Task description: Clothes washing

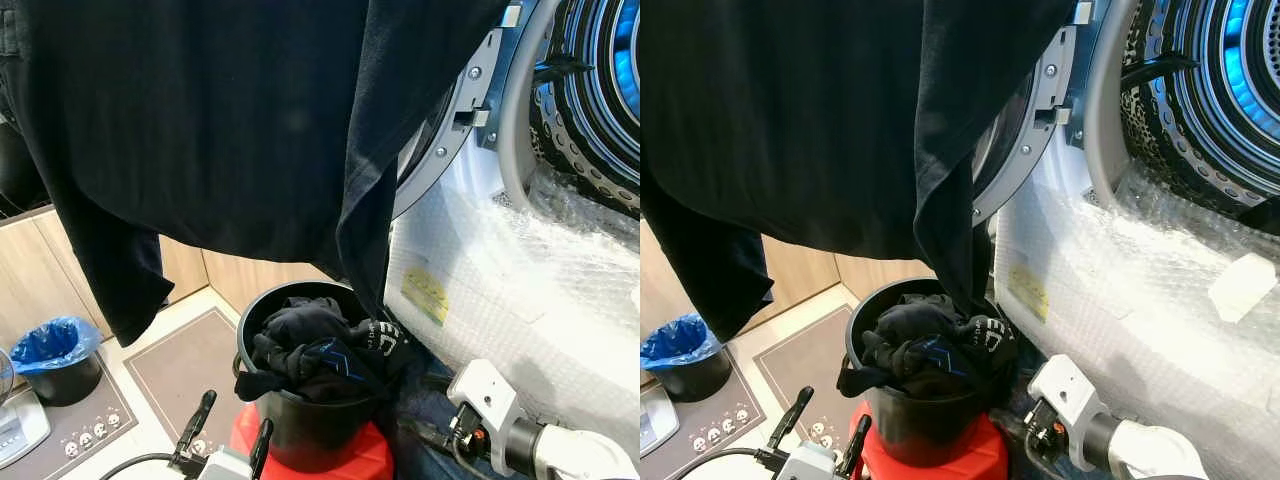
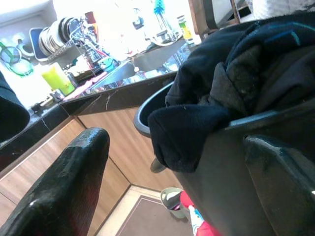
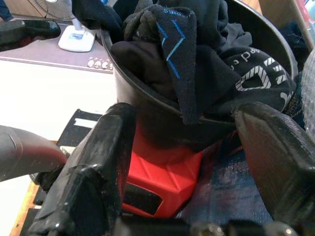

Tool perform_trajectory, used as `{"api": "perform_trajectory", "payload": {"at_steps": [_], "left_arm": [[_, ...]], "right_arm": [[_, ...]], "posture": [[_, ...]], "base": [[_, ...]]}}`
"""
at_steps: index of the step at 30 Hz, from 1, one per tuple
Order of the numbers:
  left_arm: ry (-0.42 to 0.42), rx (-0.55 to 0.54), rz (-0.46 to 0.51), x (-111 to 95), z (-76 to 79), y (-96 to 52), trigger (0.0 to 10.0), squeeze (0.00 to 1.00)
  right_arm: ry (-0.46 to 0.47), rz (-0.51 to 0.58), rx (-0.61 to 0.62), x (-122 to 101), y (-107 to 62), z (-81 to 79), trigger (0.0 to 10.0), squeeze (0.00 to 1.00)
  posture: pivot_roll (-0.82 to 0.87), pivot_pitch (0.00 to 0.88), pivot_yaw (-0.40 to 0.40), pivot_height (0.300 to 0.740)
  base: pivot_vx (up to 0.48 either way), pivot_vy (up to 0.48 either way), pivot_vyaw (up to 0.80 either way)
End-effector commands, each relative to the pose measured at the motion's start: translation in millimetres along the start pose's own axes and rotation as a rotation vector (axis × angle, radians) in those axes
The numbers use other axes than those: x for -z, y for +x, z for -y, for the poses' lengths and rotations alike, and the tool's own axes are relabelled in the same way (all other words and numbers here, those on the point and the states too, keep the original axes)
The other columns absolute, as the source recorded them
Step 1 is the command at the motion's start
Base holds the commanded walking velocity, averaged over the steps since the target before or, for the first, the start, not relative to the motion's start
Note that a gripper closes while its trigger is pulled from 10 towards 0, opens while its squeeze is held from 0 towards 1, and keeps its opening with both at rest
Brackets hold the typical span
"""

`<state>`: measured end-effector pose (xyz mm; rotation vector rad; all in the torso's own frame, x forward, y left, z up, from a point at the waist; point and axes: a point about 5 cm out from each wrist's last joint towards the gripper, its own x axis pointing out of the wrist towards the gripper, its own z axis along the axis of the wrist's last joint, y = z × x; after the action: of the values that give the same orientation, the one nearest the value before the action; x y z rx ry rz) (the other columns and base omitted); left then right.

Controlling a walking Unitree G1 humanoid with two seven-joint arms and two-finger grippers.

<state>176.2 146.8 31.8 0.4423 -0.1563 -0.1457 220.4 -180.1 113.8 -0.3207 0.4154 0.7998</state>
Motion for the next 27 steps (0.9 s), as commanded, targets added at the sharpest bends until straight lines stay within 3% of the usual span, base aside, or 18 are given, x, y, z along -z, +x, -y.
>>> {"api": "perform_trajectory", "payload": {"at_steps": [1, 3, 5, 22, 27], "left_arm": [[0.000, 0.002, -0.011, -1.2, -3.1, -0.3, 10.0, 0.00], [0.000, 0.001, -0.010, -3.3, -5.1, 0.9, 10.0, 0.00], [0.000, 0.003, -0.010, -4.1, -5.7, 1.9, 10.0, 0.00], [-0.003, 0.012, -0.019, -6.0, -6.1, 2.3, 10.0, 0.00], [-0.013, 0.016, -0.024, -6.7, -5.3, 1.7, 10.0, 0.00]], "right_arm": [[0.047, 0.003, 0.162, 5.0, 24.1, 4.3, 10.0, 0.00], [0.114, 0.009, 0.300, 4.6, 48.6, 2.0, 10.0, 0.00], [0.117, 0.025, 0.318, 0.5, 58.1, -3.9, 10.0, 0.00], [0.113, 0.136, 0.266, -19.4, 72.8, -19.3, 10.0, 0.00], [0.059, 0.136, 0.217, -27.4, 90.0, -32.7, 10.0, 0.00]], "posture": [[-0.06, 0.000, 0.006, 0.740], [-0.06, 0.000, 0.006, 0.740], [-0.06, 0.000, 0.007, 0.740], [-0.06, 0.000, 0.005, 0.740], [-0.06, 0.000, 0.002, 0.740]], "base": [[0.000, 0.000, 0.00], [0.000, 0.000, 0.00], [0.000, 0.000, 0.00], [0.000, 0.000, 0.00], [0.000, 0.000, 0.00]]}}
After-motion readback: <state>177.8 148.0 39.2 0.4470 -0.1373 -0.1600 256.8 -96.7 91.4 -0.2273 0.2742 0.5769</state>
